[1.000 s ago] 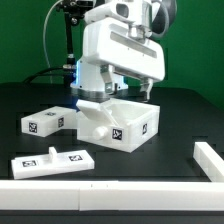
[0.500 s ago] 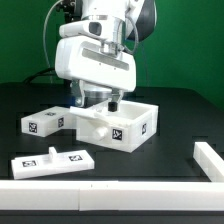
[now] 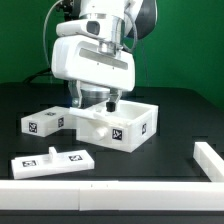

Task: Assemble cabinet

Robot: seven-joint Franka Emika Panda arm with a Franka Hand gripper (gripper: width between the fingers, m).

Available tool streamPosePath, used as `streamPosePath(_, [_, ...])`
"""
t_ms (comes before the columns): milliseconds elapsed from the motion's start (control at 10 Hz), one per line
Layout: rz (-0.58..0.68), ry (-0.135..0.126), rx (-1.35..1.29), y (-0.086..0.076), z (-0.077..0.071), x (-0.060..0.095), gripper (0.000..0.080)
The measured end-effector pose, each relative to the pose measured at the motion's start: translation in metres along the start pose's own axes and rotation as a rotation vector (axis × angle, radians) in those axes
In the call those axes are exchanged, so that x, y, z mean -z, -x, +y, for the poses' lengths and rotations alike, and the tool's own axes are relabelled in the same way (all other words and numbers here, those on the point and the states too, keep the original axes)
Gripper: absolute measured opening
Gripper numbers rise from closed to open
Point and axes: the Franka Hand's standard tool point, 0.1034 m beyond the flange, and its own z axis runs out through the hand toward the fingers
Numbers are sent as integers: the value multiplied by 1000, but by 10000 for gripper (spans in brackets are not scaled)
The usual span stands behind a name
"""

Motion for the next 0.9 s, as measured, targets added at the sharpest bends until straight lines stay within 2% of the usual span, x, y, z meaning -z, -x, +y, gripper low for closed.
streamPosePath(200, [-3,-1,0,-1,3,-1,796])
streamPosePath(400, [-4,-1,0,-1,3,-1,524])
streamPosePath(500, [-4,-2,0,-1,2,-1,524])
streamPosePath(700, [-6,-3,0,0,2,-2,205])
streamPosePath(800, [-6,-3,0,0,2,-2,205])
streamPosePath(900, [4,6,0,-2,4,-1,67])
